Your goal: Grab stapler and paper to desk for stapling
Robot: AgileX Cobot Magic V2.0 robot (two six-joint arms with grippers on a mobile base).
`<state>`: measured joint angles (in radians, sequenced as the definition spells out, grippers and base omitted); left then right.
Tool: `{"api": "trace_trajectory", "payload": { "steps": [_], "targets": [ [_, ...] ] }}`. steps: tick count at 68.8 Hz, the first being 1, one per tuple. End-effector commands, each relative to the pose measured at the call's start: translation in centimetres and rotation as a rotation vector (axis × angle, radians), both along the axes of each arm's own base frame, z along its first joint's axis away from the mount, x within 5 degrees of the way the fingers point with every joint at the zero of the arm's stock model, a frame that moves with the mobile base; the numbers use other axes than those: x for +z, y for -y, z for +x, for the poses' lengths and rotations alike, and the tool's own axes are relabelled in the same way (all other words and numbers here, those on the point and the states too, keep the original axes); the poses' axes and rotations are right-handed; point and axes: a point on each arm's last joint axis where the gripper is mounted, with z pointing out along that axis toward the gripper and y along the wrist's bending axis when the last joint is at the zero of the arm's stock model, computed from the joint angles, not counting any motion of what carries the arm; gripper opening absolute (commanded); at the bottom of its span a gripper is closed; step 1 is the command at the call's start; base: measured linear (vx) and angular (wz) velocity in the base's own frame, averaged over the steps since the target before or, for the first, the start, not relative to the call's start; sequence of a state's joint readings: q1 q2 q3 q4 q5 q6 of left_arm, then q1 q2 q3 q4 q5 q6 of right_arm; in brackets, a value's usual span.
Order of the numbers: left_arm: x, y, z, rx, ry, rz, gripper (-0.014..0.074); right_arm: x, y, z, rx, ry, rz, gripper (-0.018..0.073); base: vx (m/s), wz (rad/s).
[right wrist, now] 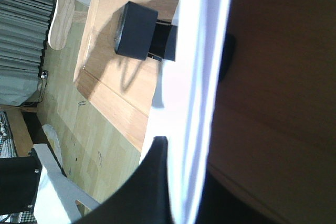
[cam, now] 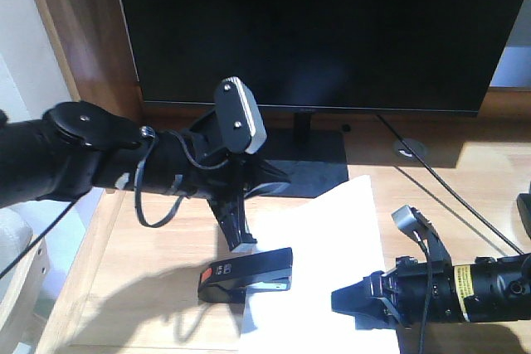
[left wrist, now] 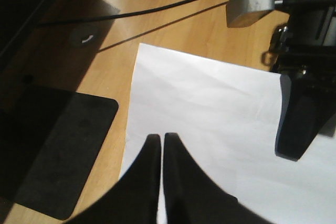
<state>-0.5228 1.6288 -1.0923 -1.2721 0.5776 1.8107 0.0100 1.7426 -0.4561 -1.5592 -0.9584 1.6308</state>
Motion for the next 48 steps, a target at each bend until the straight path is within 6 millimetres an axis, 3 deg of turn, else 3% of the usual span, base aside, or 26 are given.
{"api": "trace_trajectory", "payload": {
  "steps": [1, 17, 48],
  "targets": [
    [3.13, -0.23, -0.79, 0.016, 0.047, -0.078, -0.0006, 1.23, -0.28, 0.42, 0.003, 0.051, 0.057, -0.0002, 0.00, 0.00],
    [4.03, -0.39, -1.36, -0.002, 0.059, -0.097, -0.0006, 1.23, -0.28, 0.42, 0.003, 0.051, 0.057, -0.0002, 0.00, 0.00],
    [3.95, -0.40, -1.27, 0.004, 0.062, -0.093, -0.0006, 1.23, -0.28, 0.42, 0.003, 0.051, 0.057, -0.0002, 0.00, 0.00]
  ]
}}
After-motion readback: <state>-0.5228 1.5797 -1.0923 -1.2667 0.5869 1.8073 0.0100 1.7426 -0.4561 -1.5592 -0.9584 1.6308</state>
